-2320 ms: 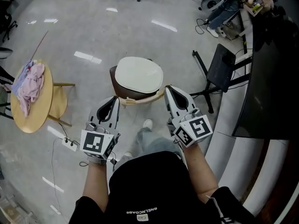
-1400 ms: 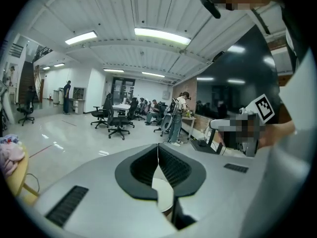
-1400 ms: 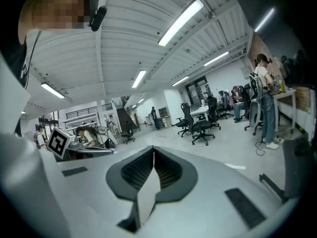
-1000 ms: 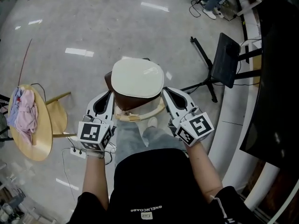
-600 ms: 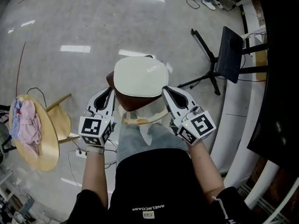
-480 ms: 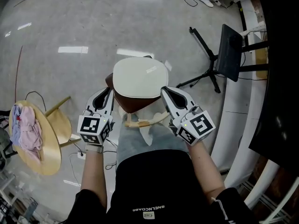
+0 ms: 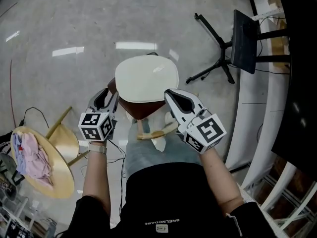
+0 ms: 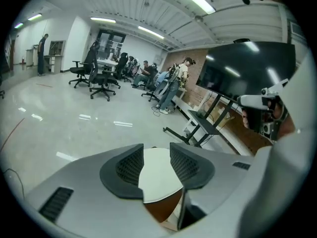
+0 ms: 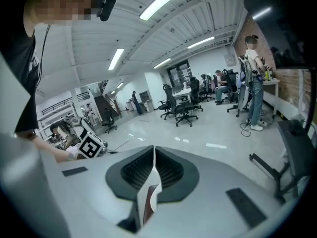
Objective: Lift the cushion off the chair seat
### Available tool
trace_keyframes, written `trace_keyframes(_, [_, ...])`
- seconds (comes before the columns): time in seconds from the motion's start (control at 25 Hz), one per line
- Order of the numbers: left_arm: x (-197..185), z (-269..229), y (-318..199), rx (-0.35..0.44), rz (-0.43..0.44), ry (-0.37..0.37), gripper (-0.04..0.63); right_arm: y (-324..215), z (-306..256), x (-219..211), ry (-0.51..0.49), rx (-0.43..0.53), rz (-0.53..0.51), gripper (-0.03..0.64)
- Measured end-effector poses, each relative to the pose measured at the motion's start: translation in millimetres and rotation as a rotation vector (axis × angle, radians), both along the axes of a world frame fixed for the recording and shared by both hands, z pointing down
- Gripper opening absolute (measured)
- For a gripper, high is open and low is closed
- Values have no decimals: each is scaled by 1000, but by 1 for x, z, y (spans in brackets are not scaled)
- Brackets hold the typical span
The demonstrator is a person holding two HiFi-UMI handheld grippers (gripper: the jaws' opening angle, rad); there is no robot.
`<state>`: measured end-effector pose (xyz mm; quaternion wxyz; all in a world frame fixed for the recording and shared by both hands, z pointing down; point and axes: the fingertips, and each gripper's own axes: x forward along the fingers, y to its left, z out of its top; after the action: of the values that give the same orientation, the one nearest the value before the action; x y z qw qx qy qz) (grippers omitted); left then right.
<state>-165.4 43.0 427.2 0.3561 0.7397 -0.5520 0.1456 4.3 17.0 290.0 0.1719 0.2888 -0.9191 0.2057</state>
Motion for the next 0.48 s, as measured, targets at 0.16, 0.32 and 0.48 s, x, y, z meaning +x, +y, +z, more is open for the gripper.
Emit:
trace_keyframes(0.16, [-9,39,-9,-71,3,46,180,1,15,-7,20,-26,14,5])
trace_keyframes(0.32, [-10,74,-15,-138,16,77,221,4,28,-9,37,-60,27,5])
trace_keyframes(0.48, [-12,106,-24,-187,17,97,243,2,41,-13,42,-80,42,5])
